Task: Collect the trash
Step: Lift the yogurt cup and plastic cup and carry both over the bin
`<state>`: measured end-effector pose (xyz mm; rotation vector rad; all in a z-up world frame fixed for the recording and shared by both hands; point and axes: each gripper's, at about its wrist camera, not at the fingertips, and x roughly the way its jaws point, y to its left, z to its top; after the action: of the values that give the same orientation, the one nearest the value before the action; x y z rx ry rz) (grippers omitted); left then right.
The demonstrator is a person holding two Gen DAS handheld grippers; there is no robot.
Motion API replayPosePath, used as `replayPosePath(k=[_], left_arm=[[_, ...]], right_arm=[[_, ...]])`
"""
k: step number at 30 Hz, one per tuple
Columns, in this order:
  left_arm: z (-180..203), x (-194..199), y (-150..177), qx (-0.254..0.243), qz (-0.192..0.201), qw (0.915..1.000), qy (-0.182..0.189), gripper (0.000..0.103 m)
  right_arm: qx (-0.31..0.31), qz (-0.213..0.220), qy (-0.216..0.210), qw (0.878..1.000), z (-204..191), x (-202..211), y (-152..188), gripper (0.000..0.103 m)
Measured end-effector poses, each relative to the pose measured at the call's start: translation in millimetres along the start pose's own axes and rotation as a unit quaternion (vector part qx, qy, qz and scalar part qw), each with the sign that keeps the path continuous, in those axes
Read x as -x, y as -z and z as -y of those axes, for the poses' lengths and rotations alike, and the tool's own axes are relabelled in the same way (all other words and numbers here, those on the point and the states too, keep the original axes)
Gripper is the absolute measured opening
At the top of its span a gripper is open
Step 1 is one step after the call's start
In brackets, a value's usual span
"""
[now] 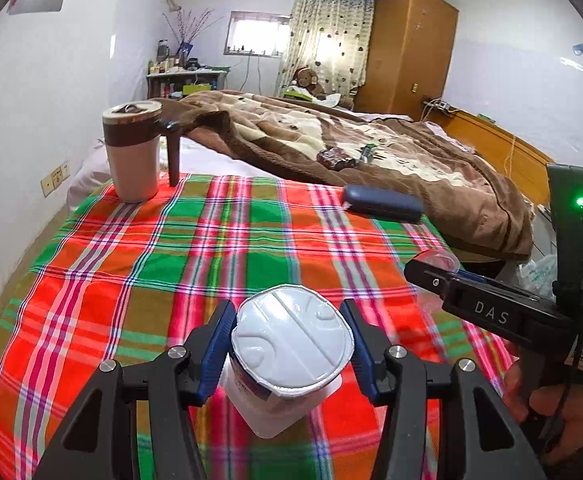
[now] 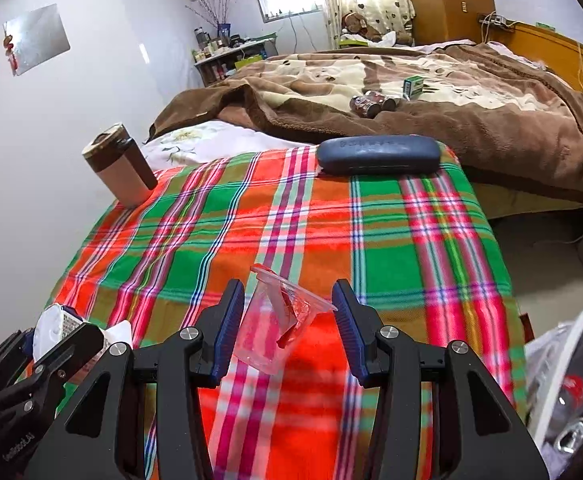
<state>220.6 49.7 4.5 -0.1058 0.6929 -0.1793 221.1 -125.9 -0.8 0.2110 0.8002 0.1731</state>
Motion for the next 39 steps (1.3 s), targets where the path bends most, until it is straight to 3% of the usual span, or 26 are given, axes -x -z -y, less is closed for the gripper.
replayPosePath(k=[24,39], left_arm=[[101.9,82.0,27.5,-0.063,0.032,0.9952,0.067,0.054],[194.0,79.1,39.7,-0.114,0.017,0.9823,0.148,0.054]], right_arm=[[-0.033,0.066,0.025,0.997,50.9,110.2,43.9,0.047],[-0.09,0.089,0.086,0.988,124.0,157.0,70.8,0.047]])
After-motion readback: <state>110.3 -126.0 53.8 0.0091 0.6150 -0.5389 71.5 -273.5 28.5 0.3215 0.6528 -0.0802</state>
